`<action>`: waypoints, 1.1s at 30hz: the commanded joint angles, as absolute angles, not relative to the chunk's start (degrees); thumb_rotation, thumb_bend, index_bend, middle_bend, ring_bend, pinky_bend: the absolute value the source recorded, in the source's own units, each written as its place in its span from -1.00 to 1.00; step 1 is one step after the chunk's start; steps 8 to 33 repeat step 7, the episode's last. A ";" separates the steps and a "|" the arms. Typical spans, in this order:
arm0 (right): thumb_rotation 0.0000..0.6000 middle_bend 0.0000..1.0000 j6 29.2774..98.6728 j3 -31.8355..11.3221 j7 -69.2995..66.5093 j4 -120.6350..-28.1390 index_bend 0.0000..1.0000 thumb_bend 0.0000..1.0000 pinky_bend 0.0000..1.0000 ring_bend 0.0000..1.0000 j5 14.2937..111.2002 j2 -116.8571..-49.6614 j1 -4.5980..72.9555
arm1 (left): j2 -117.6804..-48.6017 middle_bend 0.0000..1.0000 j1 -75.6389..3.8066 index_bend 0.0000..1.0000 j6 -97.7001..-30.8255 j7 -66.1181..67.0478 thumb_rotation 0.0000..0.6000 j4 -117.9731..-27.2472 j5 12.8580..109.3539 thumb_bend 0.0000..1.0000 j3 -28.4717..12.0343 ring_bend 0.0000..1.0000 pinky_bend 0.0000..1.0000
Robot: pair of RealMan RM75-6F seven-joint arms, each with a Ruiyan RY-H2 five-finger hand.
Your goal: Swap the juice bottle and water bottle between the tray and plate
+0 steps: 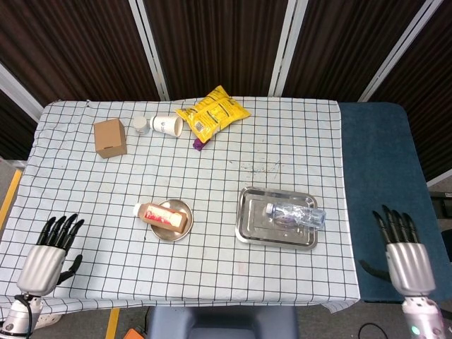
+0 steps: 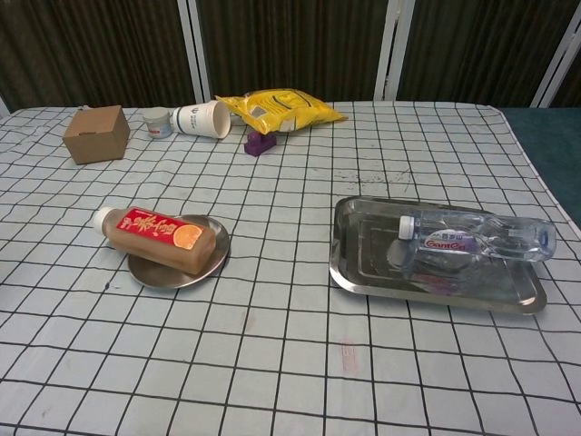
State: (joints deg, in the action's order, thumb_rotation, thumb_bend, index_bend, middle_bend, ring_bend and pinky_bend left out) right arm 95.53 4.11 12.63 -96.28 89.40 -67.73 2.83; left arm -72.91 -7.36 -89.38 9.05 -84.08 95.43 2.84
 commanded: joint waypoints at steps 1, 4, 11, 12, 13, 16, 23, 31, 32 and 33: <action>1.00 -1.00 99.07 6.66 5.33 -93.97 -1.00 -0.56 -1.00 -1.00 93.55 -63.77 -0.05 | -72.33 -1.00 -6.95 -1.00 -90.55 9.34 1.00 -85.66 97.95 -0.17 3.87 -1.00 -0.89; 1.00 -1.00 98.66 6.23 4.53 -94.04 -1.00 -0.56 -1.00 -1.00 93.14 -62.92 -0.46 | -72.24 -1.00 -6.63 -1.00 -91.35 8.64 1.00 -85.71 99.00 -0.17 4.17 -1.00 -0.87; 1.00 -1.00 97.66 5.76 5.29 -94.27 -1.00 -0.56 -1.00 -1.00 92.86 -62.95 -0.54 | -72.26 -1.00 -6.45 -1.00 -91.45 8.65 1.00 -85.55 98.72 -0.17 3.85 -1.00 -0.87; 1.00 -1.00 97.66 5.76 5.29 -94.27 -1.00 -0.56 -1.00 -1.00 92.86 -62.95 -0.54 | -72.26 -1.00 -6.45 -1.00 -91.45 8.65 1.00 -85.55 98.72 -0.17 3.85 -1.00 -0.87; 1.00 -1.00 97.66 5.76 5.29 -94.27 -1.00 -0.56 -1.00 -1.00 92.86 -62.95 -0.54 | -72.26 -1.00 -6.45 -1.00 -91.45 8.65 1.00 -85.55 98.72 -0.17 3.85 -1.00 -0.87; 1.00 -1.00 97.66 5.76 5.29 -94.27 -1.00 -0.56 -1.00 -1.00 92.86 -62.95 -0.54 | -72.26 -1.00 -6.45 -1.00 -91.45 8.65 1.00 -85.55 98.72 -0.17 3.85 -1.00 -0.87; 1.00 -1.00 97.66 5.76 5.29 -94.27 -1.00 -0.56 -1.00 -1.00 92.86 -62.95 -0.54 | -72.26 -1.00 -6.45 -1.00 -91.45 8.65 1.00 -85.55 98.72 -0.17 3.85 -1.00 -0.87; 1.00 -1.00 97.66 5.76 5.29 -94.27 -1.00 -0.56 -1.00 -1.00 92.86 -62.95 -0.54 | -72.26 -1.00 -6.45 -1.00 -91.45 8.65 1.00 -85.55 98.72 -0.17 3.85 -1.00 -0.87; 1.00 -1.00 97.66 5.76 5.29 -94.27 -1.00 -0.56 -1.00 -1.00 92.86 -62.95 -0.54 | -72.26 -1.00 -6.45 -1.00 -91.45 8.65 1.00 -85.55 98.72 -0.17 3.85 -1.00 -0.87; 1.00 -1.00 97.66 5.76 5.29 -94.27 -1.00 -0.56 -1.00 -1.00 92.86 -62.95 -0.54 | -72.26 -1.00 -6.45 -1.00 -91.45 8.65 1.00 -85.55 98.72 -0.17 3.85 -1.00 -0.87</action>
